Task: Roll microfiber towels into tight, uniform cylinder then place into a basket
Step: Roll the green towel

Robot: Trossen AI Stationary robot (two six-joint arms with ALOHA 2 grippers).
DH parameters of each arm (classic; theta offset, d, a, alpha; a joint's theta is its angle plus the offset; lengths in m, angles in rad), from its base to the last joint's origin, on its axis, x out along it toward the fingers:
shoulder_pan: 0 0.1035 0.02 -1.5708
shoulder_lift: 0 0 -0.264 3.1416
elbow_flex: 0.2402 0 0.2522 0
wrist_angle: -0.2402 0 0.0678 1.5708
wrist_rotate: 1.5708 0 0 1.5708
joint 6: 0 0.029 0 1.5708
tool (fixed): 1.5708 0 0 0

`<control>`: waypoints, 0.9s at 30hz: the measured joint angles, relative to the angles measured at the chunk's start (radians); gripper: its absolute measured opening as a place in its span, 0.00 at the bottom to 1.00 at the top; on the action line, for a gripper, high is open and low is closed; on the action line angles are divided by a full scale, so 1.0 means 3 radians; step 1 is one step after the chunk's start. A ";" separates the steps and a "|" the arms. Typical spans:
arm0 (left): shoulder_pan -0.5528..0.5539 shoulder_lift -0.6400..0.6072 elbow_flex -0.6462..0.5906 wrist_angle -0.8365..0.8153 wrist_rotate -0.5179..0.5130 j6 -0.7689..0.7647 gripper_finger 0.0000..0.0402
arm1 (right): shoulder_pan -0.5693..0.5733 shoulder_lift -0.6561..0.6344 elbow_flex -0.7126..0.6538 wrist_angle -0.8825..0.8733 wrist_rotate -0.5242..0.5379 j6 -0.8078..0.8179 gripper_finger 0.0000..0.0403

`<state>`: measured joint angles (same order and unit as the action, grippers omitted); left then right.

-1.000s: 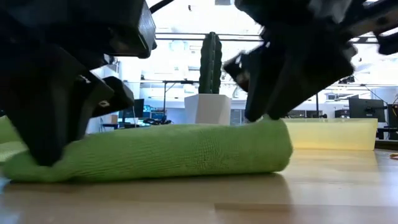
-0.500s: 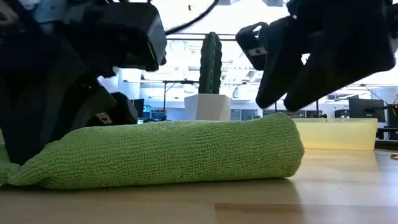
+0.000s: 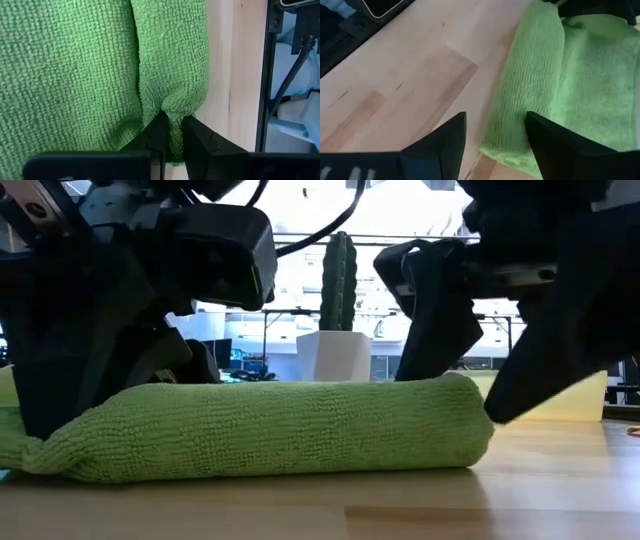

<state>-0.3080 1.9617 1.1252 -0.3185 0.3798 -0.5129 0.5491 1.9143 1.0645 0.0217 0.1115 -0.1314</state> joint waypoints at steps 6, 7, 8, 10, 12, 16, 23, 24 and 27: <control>0.0004 0.0001 0.0000 0.0029 0.0055 -0.0036 0.08 | -0.0006 0.0017 0.0000 -0.0025 0.0149 0.0099 0.40; 0.0004 0.0002 0.0000 0.0031 0.0069 -0.0036 0.08 | -0.0006 0.0017 0.0000 -0.0027 0.0150 0.0153 0.37; 0.0004 0.0003 0.0000 0.0034 0.0081 -0.0039 0.08 | -0.0005 0.0017 0.0000 -0.0043 0.0149 0.0189 0.34; 0.0004 0.0004 0.0000 0.0055 0.0086 -0.0064 0.08 | -0.0004 0.0017 0.0000 -0.0084 0.0149 0.0302 0.28; 0.0004 0.0004 -0.0001 0.0079 0.0093 -0.0093 0.08 | -0.0004 0.0020 0.0000 -0.0105 0.0149 0.0418 0.23; 0.0004 0.0005 -0.0001 0.0102 0.0096 -0.0152 0.08 | -0.0004 0.0093 0.0001 -0.0105 0.0121 0.0688 0.13; 0.0004 0.0005 0.0001 0.0102 0.0112 -0.0403 0.08 | -0.0067 0.0139 0.0009 -0.0093 -0.0156 0.1035 0.02; 0.0004 0.0005 0.0001 0.0101 0.0126 -0.0428 0.08 | -0.0090 0.0139 0.0009 -0.0080 -0.0228 0.1114 0.02; 0.0005 -0.0005 0.0001 0.0088 0.0172 -0.0436 0.11 | -0.0192 0.0140 0.0009 -0.0043 -0.0587 0.1345 0.01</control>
<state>-0.3065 1.9601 1.1255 -0.2922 0.4312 -0.6437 0.4914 1.9564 1.0672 0.0087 -0.0647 0.2722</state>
